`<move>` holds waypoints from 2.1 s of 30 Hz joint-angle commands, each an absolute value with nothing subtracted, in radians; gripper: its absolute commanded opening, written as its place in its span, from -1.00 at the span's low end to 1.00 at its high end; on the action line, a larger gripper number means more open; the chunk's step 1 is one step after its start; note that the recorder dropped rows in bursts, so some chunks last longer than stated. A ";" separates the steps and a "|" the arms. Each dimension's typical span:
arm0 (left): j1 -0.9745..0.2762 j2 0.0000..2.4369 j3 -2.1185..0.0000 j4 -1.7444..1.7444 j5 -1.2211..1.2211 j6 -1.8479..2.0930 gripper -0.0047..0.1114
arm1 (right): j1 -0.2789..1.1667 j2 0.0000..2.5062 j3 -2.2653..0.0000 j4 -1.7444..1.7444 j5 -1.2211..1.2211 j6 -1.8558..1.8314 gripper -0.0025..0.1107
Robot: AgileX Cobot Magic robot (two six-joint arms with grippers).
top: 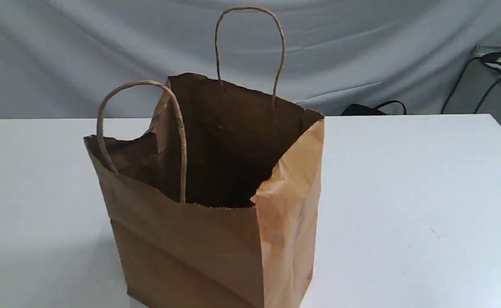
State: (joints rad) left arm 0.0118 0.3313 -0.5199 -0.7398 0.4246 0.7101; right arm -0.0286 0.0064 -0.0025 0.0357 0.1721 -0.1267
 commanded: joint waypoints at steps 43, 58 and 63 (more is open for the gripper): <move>0.001 0.201 0.000 0.088 -0.209 0.000 -0.92 | -0.034 0.000 0.000 0.040 0.177 -0.120 -0.96; 0.036 0.000 0.000 0.088 0.140 0.008 -0.92 | -0.034 0.000 0.000 0.040 0.177 -0.120 -0.96; 0.036 0.000 0.000 0.085 0.140 0.000 -0.92 | -0.034 0.000 0.000 0.040 0.177 -0.120 -0.96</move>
